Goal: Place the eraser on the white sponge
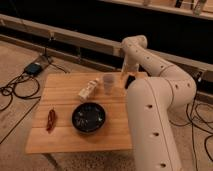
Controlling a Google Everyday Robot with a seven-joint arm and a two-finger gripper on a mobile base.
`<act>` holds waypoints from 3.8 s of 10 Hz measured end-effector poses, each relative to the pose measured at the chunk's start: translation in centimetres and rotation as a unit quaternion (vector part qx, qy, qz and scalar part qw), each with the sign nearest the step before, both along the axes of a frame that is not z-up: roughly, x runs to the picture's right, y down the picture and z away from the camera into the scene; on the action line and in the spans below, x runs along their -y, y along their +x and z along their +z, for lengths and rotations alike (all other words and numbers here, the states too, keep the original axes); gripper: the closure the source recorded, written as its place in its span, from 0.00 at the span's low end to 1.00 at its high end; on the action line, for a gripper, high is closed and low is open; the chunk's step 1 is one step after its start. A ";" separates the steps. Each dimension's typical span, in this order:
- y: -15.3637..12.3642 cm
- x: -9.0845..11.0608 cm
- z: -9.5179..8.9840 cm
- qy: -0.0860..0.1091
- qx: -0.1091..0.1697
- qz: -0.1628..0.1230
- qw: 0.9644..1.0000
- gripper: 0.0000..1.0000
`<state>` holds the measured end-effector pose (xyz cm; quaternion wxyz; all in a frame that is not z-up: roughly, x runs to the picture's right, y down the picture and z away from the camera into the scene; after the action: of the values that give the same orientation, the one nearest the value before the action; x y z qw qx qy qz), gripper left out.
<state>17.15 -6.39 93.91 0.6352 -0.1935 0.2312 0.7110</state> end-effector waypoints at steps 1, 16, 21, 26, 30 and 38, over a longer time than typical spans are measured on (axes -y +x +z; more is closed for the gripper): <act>0.6 -0.2 1.0 0.004 -0.001 0.005 1.000 0.35; 2.3 -4.3 8.0 -0.023 -0.008 0.018 1.000 0.35; 2.5 -5.5 8.9 -0.037 -0.009 0.012 0.999 0.38; 1.5 -5.4 8.6 -0.047 -0.003 -0.003 0.999 0.87; 1.3 -4.6 7.4 -0.052 0.000 0.000 0.999 1.00; 0.6 -4.1 3.5 -0.072 0.026 -0.011 0.997 1.00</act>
<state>17.71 -2.34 97.41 0.6333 -0.2548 0.2671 0.6803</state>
